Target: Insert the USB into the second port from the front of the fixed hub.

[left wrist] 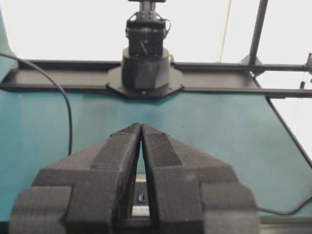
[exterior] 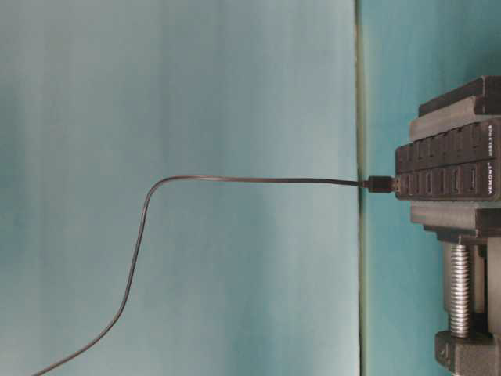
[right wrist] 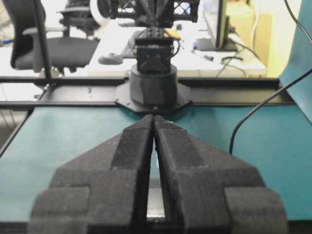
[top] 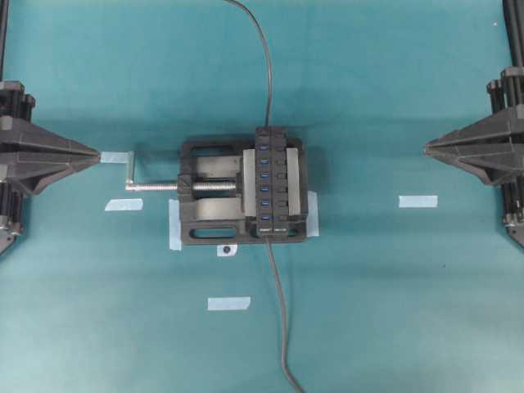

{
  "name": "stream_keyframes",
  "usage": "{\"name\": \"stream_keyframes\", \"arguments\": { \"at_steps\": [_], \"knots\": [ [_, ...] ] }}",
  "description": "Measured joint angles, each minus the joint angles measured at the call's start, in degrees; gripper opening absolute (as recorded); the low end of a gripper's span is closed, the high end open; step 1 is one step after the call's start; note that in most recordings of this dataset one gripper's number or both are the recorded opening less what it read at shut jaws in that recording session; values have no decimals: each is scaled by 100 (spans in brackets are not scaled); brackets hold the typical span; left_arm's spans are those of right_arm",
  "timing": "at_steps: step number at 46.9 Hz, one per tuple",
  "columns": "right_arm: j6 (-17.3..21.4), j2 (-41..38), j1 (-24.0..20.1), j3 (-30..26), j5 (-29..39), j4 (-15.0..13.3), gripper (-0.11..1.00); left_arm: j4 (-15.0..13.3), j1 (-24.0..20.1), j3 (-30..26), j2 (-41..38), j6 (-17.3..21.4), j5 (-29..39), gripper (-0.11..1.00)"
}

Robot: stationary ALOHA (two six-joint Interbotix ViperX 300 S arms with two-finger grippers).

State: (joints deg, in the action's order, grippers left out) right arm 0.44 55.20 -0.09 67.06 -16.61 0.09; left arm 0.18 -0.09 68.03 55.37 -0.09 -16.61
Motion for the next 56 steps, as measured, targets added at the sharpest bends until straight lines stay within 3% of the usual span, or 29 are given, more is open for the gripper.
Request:
{"name": "stream_keyframes", "arguments": {
  "at_steps": [5,9,15,26,46,56],
  "knots": [
    [9,9,0,264,-132,35,24,18,-9,387,114,-237,-176,11],
    [141,44,0,519,-255,167,14,26,-9,466,246,-334,-255,4],
    [404,88,26,659,-246,220,5,35,-26,466,378,-352,-185,2],
    [466,88,105,589,422,220,4,35,-35,360,369,-352,492,2],
    [466,79,167,431,817,229,4,35,-35,246,62,-360,905,2],
    [466,-18,396,167,1415,229,4,35,-18,62,-360,-413,1362,2]
  ]
}}
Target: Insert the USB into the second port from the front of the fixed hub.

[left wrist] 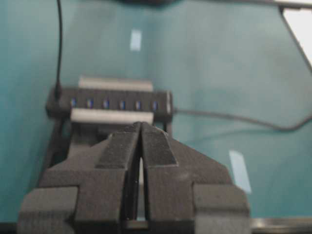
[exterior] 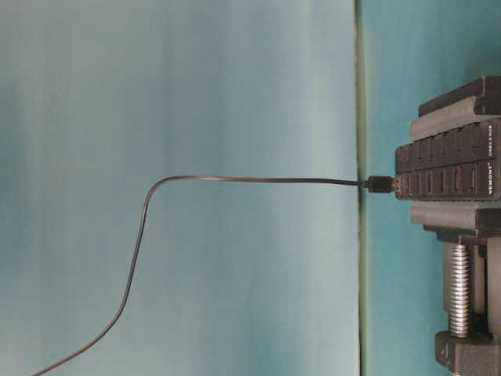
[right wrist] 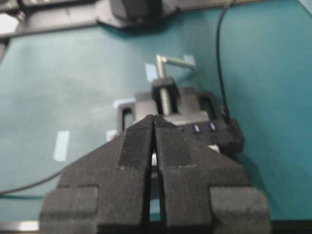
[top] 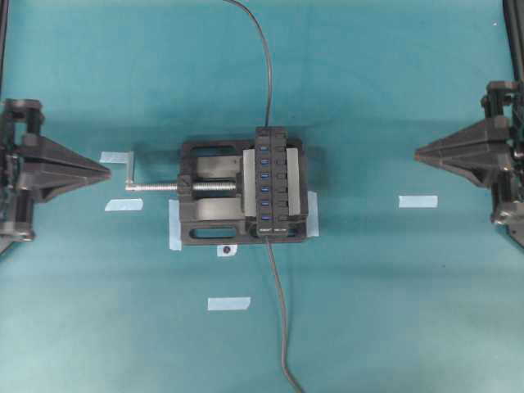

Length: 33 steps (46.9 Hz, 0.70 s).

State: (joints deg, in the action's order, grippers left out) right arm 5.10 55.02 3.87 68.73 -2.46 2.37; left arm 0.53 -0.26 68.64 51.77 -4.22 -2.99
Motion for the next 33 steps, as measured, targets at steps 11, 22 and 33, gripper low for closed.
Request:
{"name": "stream_keyframes", "arguments": {
  "at_steps": [11,22,33],
  "knots": [
    [9,-123,167,-149,431,0,4,0,62,-132,-237,0,563,2],
    [220,-299,439,-272,773,0,4,0,62,-141,-264,-9,642,2],
    [229,-615,457,-475,1151,-44,4,0,62,-211,-448,-9,712,2]
  ]
}}
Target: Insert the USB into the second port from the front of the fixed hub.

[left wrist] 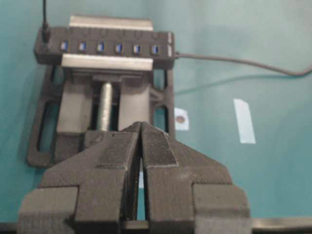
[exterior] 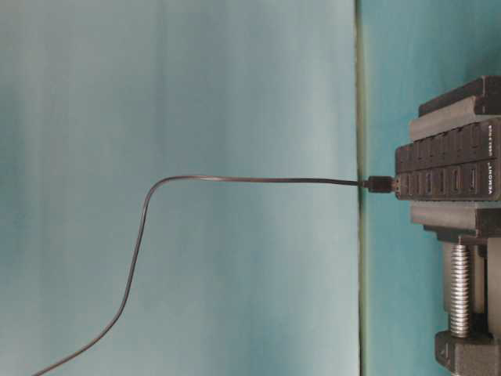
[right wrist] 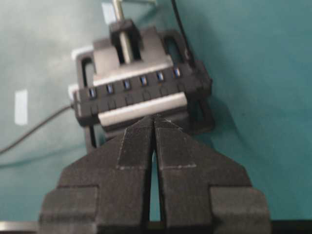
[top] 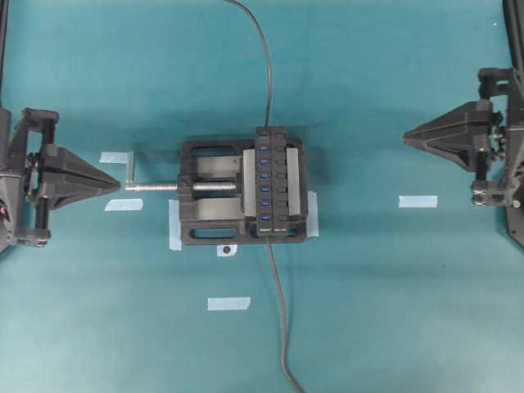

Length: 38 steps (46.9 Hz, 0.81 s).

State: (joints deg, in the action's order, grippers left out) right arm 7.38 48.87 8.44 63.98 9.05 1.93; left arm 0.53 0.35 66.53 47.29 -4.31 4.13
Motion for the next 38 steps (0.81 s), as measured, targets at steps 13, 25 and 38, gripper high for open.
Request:
{"name": "stream_keyframes", "arguments": {
  "at_steps": [13,25,38],
  "knots": [
    [0,-633,0,-369,413,-149,4,0,0,-88,-202,0,9,2],
    [0,-1380,53,-817,615,-272,4,0,0,-105,-229,0,9,2],
    [0,-1854,202,-1099,633,-272,4,0,0,-105,-246,9,9,2]
  ]
}}
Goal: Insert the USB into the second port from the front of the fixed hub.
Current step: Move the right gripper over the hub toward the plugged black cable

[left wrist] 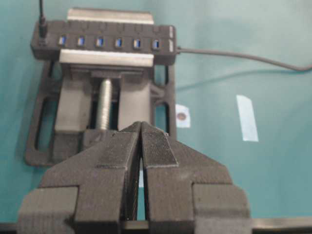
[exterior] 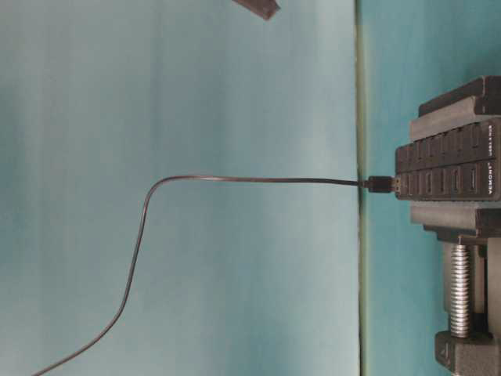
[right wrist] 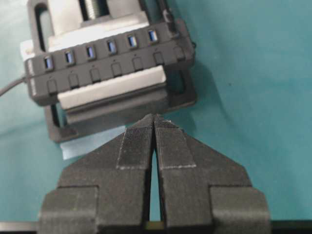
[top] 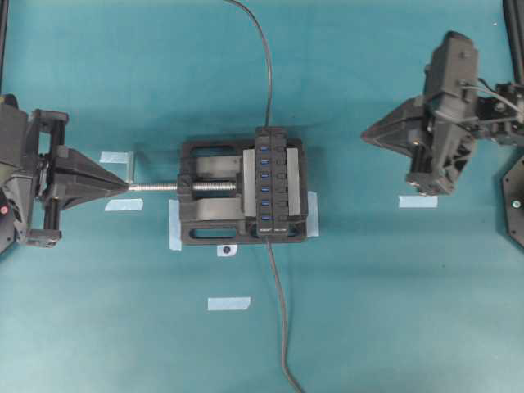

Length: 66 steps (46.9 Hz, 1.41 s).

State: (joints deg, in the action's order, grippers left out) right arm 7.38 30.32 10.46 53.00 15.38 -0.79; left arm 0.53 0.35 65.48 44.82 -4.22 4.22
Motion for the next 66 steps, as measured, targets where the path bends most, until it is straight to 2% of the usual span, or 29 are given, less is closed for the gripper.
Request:
{"name": "stream_keyframes", "arguments": {
  "at_steps": [11,39,66],
  "knots": [
    [-123,-457,44,-299,18,-88,4,0,0,0,-44,-9,-9,2],
    [-861,-1740,167,-1081,0,-97,4,0,0,0,-70,-9,26,2],
    [-958,-2496,193,-1529,-35,-97,4,9,0,0,-70,0,79,2]
  ]
}}
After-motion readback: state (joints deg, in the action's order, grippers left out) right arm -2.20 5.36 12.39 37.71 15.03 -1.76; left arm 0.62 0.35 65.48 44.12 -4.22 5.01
